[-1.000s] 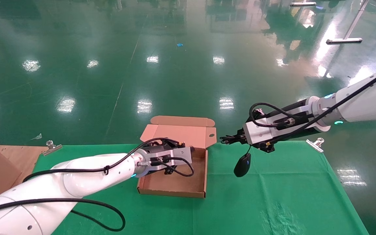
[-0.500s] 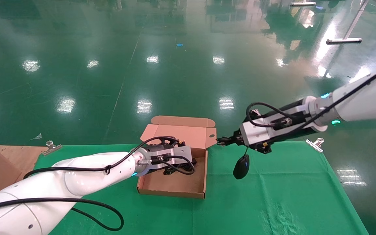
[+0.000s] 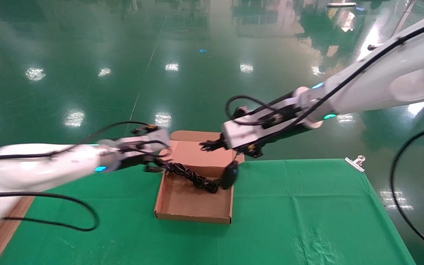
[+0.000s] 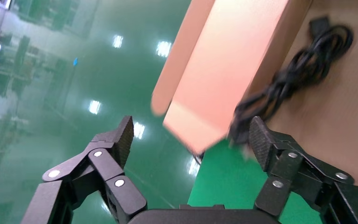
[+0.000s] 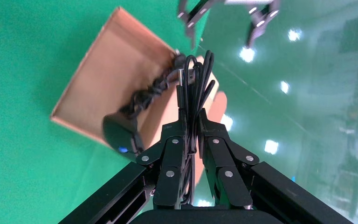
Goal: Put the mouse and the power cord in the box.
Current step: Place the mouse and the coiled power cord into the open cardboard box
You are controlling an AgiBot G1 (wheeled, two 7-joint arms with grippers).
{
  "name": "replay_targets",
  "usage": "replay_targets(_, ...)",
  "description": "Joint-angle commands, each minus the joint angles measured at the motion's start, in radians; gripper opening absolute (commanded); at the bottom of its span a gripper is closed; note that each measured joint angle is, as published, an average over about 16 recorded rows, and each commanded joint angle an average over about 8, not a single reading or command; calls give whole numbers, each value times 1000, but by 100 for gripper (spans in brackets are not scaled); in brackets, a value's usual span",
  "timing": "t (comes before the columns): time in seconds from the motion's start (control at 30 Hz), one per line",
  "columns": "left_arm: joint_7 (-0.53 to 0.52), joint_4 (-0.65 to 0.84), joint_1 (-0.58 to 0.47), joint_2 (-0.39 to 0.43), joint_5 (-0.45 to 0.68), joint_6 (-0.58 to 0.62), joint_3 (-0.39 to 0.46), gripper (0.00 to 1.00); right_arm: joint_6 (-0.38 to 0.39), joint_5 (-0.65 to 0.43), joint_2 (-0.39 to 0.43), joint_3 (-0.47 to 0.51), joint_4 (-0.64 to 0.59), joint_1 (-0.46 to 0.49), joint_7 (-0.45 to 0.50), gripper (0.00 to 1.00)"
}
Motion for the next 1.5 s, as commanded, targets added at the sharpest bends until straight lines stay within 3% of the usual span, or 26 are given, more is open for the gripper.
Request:
replay_targets(0.03, 25, -26, -2, -54, -35, 25, -26, 100, 8, 5, -7, -6, 61, -16, 40, 0)
replay_targets(0.2, 71, -104, 34, -190, -107, 68, -78, 100, 108, 18, -12, -111, 268, -83, 188, 0)
replay_targets(0.37, 108, -173, 85, -299, -153, 64, -116, 100, 283, 40, -13, -232, 430, -137, 297, 0)
replay_targets(0.53, 137, -231, 132, -355, -186, 35, -144, 100, 473, 66, -14, -341, 528, -185, 360, 0)
replay_targets(0.67, 145, -251, 146, -366, -195, 23, -151, 100, 562, 84, -13, -421, 566, -210, 397, 0)
replay_targets(1.0, 142, -262, 151, -371, -195, 16, -151, 100, 658, 91, -8, -563, 543, -247, 437, 0)
replay_targets(1.4, 138, -266, 151, -372, -193, 13, -149, 100, 703, 83, -6, -633, 493, -268, 426, 0)
replay_targets(1.43, 138, -266, 151, -372, -193, 13, -149, 100, 698, 86, -6, -636, 492, -269, 428, 3)
replay_targets(1.5, 137, -266, 151, -372, -193, 13, -149, 100, 686, 96, -5, -641, 487, -271, 439, 26)
